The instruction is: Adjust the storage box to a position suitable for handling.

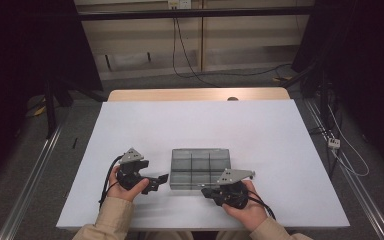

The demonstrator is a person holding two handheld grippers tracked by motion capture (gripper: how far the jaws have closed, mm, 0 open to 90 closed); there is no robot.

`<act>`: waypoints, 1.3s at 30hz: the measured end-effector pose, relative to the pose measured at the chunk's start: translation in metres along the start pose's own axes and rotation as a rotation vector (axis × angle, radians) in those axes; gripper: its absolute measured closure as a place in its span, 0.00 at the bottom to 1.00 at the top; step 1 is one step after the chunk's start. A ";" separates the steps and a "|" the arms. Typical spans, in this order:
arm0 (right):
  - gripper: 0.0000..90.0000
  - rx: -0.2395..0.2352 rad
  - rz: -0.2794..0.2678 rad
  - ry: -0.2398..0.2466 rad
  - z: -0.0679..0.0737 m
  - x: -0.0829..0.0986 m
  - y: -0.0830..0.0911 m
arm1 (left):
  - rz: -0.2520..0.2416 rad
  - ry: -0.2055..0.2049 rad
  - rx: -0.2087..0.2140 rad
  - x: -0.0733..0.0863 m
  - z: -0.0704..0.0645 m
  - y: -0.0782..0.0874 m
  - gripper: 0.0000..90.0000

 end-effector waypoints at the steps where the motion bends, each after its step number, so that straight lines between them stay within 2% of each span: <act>1: 1.00 0.004 0.001 0.003 -0.001 0.000 -0.001 | -0.001 0.000 0.000 0.000 0.000 0.000 0.06; 6: 1.00 0.002 0.003 0.007 -0.002 -0.001 -0.004 | -0.003 0.005 -0.002 0.000 0.002 0.001 0.06; 10: 1.00 -0.010 -0.097 0.018 0.005 -0.011 0.010 | 0.000 0.009 0.002 0.000 0.003 0.002 0.06; 13: 1.00 -0.011 -0.139 0.015 0.005 -0.018 0.014 | -0.002 0.013 -0.004 0.000 0.004 0.002 0.07; 22: 1.00 0.001 -0.196 0.002 -0.001 -0.027 0.020 | 0.009 -0.007 0.011 -0.001 0.005 -0.006 0.07; 27: 1.00 0.013 -0.233 0.021 0.000 -0.030 0.023 | -0.004 0.000 0.014 -0.009 0.003 -0.015 0.07; 29: 1.00 0.017 -0.233 0.029 0.002 -0.031 0.023 | -0.014 -0.011 0.005 -0.014 0.002 -0.017 0.08; 32: 0.98 0.010 -0.230 0.014 0.001 -0.031 0.023 | -0.020 -0.023 -0.003 -0.019 0.003 -0.022 0.09; 36: 0.91 -0.005 -0.230 0.000 0.000 -0.029 0.024 | -0.039 -0.010 -0.003 -0.024 0.004 -0.028 0.14; 39: 0.85 0.017 -0.218 -0.004 -0.004 -0.025 0.028 | -0.057 -0.002 -0.006 -0.028 0.005 -0.030 0.14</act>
Point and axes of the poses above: each handheld gripper's, and its own axes: y roughly backward along the jaws, x roughly out of its underside, z roughly to its left, the point moved 2 cm from there along -y, roughly forward along the jaws, and after that the axes turned 14 degrees about -y, right-handed, at the moved point
